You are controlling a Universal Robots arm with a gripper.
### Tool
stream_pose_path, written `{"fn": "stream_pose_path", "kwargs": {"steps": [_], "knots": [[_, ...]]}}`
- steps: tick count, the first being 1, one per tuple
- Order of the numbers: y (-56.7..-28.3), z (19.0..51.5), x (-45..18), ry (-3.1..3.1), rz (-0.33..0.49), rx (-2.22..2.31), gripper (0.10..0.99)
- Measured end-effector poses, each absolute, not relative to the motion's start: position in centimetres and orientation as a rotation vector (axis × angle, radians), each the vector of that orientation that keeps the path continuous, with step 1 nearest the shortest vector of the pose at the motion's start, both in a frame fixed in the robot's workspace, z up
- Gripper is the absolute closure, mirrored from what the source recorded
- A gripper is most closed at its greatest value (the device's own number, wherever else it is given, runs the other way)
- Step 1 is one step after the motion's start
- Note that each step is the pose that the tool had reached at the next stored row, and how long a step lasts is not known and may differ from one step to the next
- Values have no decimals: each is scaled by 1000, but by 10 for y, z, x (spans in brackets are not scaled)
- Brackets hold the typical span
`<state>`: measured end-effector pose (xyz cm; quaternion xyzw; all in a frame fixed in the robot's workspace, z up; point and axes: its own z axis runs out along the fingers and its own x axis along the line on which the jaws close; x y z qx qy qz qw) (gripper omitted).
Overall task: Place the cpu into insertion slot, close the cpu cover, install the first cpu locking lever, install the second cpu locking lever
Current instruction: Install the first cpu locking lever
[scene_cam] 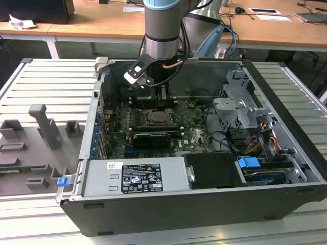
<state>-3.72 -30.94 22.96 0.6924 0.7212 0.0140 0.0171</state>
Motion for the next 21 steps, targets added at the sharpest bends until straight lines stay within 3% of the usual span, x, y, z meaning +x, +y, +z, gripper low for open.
{"fn": "stream_pose_path", "kwargs": {"steps": [14, 21], "knots": [[-309, 275, -36, 2231, 17, 2141, 980], [-309, 280, -36, 2267, 4, 2091, 980]]}}
